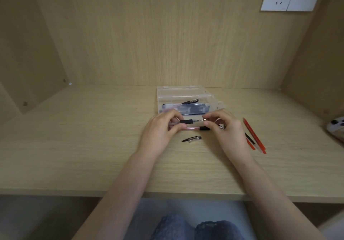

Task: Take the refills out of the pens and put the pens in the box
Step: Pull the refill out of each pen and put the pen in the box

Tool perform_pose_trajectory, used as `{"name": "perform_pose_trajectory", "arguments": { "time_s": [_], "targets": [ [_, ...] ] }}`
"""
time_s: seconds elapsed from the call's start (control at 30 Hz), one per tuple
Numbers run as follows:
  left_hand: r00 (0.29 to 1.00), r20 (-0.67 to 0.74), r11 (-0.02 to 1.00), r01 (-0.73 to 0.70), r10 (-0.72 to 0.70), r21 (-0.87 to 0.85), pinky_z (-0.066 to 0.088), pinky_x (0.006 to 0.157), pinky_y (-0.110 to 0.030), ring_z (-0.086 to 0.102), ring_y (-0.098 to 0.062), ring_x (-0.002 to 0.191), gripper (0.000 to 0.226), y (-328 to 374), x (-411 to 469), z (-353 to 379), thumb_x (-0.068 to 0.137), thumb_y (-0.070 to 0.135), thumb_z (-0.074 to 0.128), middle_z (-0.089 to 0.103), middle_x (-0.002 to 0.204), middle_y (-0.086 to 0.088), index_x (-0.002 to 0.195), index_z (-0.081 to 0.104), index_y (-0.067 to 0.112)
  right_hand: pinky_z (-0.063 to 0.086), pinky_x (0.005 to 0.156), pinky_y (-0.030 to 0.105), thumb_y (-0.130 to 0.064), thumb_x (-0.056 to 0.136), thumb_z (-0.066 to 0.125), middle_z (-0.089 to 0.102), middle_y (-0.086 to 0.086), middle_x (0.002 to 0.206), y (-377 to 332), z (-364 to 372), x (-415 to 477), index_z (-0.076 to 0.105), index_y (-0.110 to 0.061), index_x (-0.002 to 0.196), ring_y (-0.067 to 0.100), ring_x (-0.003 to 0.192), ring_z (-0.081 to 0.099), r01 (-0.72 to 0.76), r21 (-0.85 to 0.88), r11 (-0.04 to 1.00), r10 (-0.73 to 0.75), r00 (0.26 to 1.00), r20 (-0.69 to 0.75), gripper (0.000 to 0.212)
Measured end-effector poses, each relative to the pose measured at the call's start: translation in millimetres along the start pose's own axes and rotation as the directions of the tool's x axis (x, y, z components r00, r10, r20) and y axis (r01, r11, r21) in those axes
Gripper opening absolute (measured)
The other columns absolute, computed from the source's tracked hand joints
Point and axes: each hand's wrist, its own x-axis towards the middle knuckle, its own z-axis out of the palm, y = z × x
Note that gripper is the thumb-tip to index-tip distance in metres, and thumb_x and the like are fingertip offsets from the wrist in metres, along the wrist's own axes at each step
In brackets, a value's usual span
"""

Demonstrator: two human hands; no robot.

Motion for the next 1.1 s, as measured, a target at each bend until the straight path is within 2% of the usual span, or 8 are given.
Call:
{"name": "perform_pose_trajectory", "arguments": {
  "time_s": [0.4,0.5,0.57,0.67,0.73,0.83,0.97,1.1],
  "targets": [
    [0.997,0.069,1.0,0.022,-0.021,-0.013,0.05,0.073,-0.031,0.06,-0.002,0.077,0.016,1.8,-2.6,2.2,0.076,0.038,0.07,0.063,0.08,0.014,0.085,0.057,0.035,0.038,0.073,0.011,-0.019,0.086,0.065,0.065,-0.009,0.084,3.1,5.9,-0.1,0.068,-0.025,0.084,0.003,0.081,0.056,-0.002,-0.02,1.0,0.005,0.992,0.123,0.007],
    [0.997,0.079,0.999,0.023,-0.021,-0.024,0.05,0.074,-0.031,0.059,0.0,0.075,0.017,2.7,-2.8,2.8,0.075,0.037,0.072,0.062,0.08,0.015,0.085,0.058,0.033,0.04,0.072,0.021,-0.032,0.094,0.051,0.064,-0.008,0.078,7.1,8.2,-0.2,0.065,-0.022,0.078,0.004,0.079,0.057,-0.05,-0.085,0.995,0.063,0.984,0.166,0.024],
    [0.997,0.074,1.0,0.021,-0.02,-0.016,0.05,0.074,-0.031,0.059,-0.001,0.076,0.017,2.7,-2.7,3.2,0.075,0.038,0.071,0.062,0.081,0.015,0.085,0.058,0.034,0.042,0.072,0.017,-0.038,0.094,0.046,0.063,-0.01,0.08,4.0,6.5,-0.2,0.065,-0.019,0.088,-0.001,0.077,0.057,-0.097,-0.01,0.995,0.098,0.987,0.125,0.028],
    [0.999,0.044,1.0,0.02,-0.019,-0.022,0.051,0.075,-0.034,0.062,-0.005,0.079,0.017,1.6,-3.0,2.5,0.076,0.04,0.07,0.064,0.082,0.014,0.085,0.056,0.038,0.042,0.071,0.009,-0.027,0.089,0.06,0.062,-0.01,0.088,-1.4,3.1,-0.2,0.061,-0.02,0.105,-0.005,0.077,0.055,-0.127,0.194,0.973,0.112,0.99,0.088,0.017],
    [0.999,0.042,1.0,0.02,-0.019,-0.02,0.051,0.075,-0.035,0.062,-0.006,0.08,0.019,1.1,-3.1,2.1,0.076,0.041,0.07,0.064,0.083,0.013,0.086,0.054,0.038,0.042,0.068,0.01,-0.017,0.085,0.067,0.065,-0.008,0.089,-0.4,4.2,-0.6,0.063,-0.022,0.097,0.0,0.075,0.056,-0.096,0.159,0.983,0.074,0.987,0.141,0.014],
    [0.999,0.052,0.999,0.019,-0.017,-0.028,0.051,0.074,-0.036,0.062,-0.006,0.08,0.02,1.4,-2.7,2.6,0.076,0.041,0.07,0.064,0.082,0.013,0.087,0.054,0.038,0.04,0.066,0.008,-0.021,0.087,0.064,0.066,-0.008,0.079,-0.2,5.9,-1.3,0.065,-0.023,0.082,-0.003,0.069,0.055,-0.112,0.119,0.987,0.09,0.981,0.171,0.006],
    [0.998,0.052,0.999,0.025,-0.023,-0.038,0.051,0.074,-0.036,0.062,-0.006,0.079,0.019,0.4,-2.8,2.9,0.076,0.04,0.07,0.064,0.082,0.013,0.086,0.054,0.038,0.041,0.067,0.01,-0.043,0.093,0.045,0.065,-0.006,0.074,2.3,4.4,-0.9,0.067,-0.016,0.083,-0.005,0.065,0.055,-0.175,0.144,0.974,0.155,0.978,0.14,0.036],
    [0.998,0.058,0.999,0.024,-0.022,-0.04,0.051,0.074,-0.035,0.062,-0.005,0.079,0.02,0.5,-2.5,2.8,0.076,0.041,0.07,0.064,0.082,0.014,0.086,0.054,0.039,0.042,0.069,0.009,-0.026,0.088,0.062,0.064,-0.01,0.08,2.0,5.8,0.1,0.064,-0.023,0.089,-0.001,0.073,0.056,-0.146,0.185,0.972,0.12,0.982,0.144,0.004]
  ]
}}
